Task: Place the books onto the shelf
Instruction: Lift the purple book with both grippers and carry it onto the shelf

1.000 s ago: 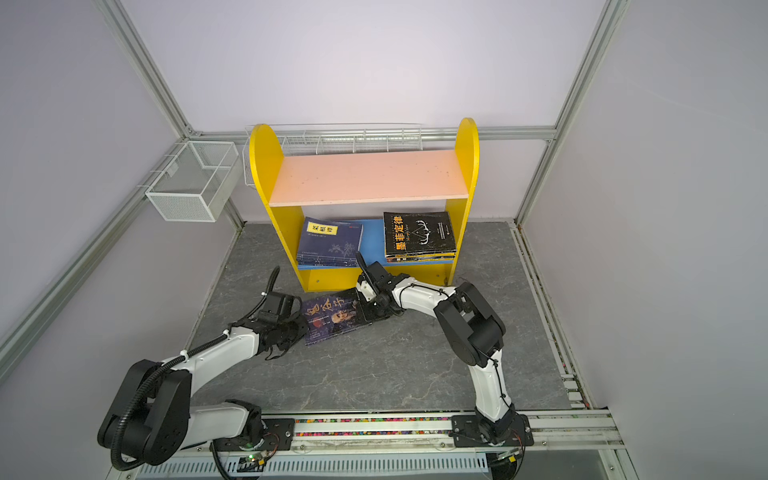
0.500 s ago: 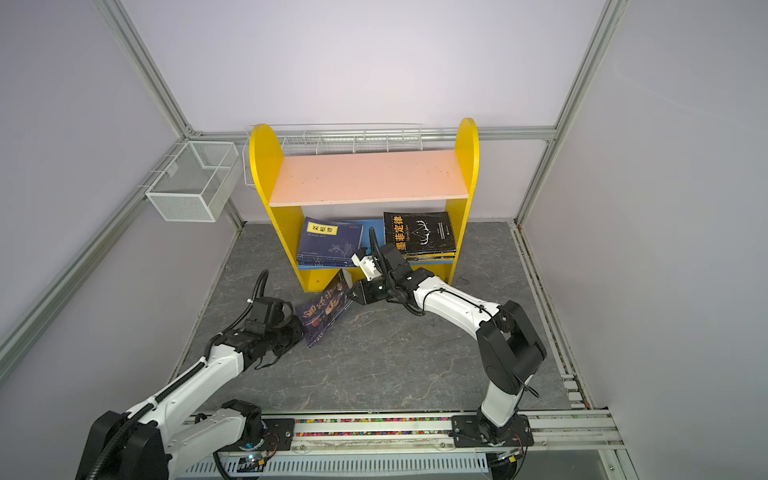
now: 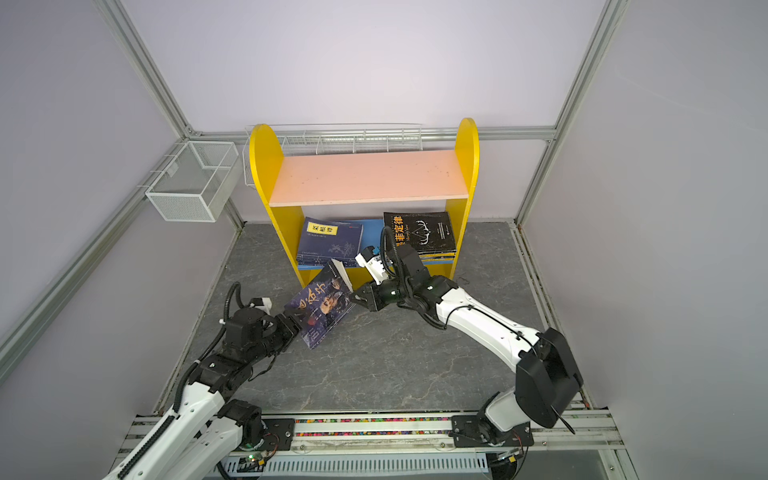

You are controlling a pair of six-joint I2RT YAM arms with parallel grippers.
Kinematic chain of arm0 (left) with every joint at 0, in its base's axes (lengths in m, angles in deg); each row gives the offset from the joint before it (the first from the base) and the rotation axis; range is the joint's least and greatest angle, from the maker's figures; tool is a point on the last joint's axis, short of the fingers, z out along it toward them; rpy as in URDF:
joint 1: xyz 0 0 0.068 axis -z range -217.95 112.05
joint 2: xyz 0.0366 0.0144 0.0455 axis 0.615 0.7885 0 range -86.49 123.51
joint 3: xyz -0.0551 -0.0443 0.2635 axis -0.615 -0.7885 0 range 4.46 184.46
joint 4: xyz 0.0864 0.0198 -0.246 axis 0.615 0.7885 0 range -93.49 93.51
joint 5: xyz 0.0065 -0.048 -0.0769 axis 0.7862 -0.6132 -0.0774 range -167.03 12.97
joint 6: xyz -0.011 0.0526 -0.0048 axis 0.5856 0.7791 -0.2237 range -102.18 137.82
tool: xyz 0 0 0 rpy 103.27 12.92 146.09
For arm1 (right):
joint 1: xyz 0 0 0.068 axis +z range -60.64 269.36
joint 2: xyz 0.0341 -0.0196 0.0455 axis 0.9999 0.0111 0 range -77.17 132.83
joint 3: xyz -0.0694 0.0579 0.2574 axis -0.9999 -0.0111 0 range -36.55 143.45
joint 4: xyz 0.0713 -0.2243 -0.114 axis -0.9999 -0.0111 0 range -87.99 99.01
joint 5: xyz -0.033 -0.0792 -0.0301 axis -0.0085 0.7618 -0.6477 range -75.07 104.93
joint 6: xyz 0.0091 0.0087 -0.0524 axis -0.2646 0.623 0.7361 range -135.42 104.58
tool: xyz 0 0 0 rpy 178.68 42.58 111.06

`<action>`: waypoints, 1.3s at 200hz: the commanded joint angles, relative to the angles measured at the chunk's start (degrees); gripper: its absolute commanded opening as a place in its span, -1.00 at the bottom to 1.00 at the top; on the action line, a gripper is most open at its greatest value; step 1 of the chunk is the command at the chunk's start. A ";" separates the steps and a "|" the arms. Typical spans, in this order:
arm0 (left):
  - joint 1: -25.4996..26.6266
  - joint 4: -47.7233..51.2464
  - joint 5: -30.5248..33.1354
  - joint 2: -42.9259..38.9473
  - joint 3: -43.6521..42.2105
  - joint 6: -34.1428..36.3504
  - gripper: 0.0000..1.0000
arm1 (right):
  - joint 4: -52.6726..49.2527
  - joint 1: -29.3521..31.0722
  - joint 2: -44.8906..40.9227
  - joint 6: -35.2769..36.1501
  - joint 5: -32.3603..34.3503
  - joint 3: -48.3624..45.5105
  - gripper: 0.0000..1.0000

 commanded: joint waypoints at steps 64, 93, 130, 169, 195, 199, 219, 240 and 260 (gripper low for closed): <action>0.12 -21.90 -2.81 -7.01 -2.72 -10.01 0.99 | 20.65 -12.62 -12.60 -16.34 -10.48 -6.35 -0.87; 0.37 -28.05 -7.28 -0.86 -2.03 -10.17 0.99 | 26.55 -15.37 -13.30 -21.37 -10.37 -7.89 -0.87; 3.54 -34.90 -10.29 7.73 0.77 -8.68 0.99 | 33.68 -17.80 -13.50 -28.10 -10.56 -9.77 -0.87; 5.79 -43.30 -13.87 15.54 3.65 -8.40 0.98 | 34.31 -18.05 -13.46 -29.28 -11.19 -9.76 -0.87; 6.08 -45.94 -14.80 18.92 5.34 -8.15 0.71 | 36.06 -18.21 -13.50 -30.88 -11.41 -10.13 -0.87; 6.08 -46.28 -15.01 19.28 5.56 -8.15 0.60 | 36.30 -18.21 -13.54 -31.03 -11.49 -10.16 -0.87; 6.08 -47.06 -15.30 20.22 6.58 -8.07 0.02 | 36.05 -18.38 -13.84 -31.00 -11.36 -10.31 -0.87; 6.08 -46.18 -14.06 19.83 7.21 -7.64 -0.82 | 34.09 -18.83 -14.33 -29.87 -10.69 -10.58 -0.87; 6.32 -43.72 -11.74 19.45 8.07 -6.66 -1.00 | 28.71 -19.04 -14.93 -26.68 -8.71 -9.92 -0.86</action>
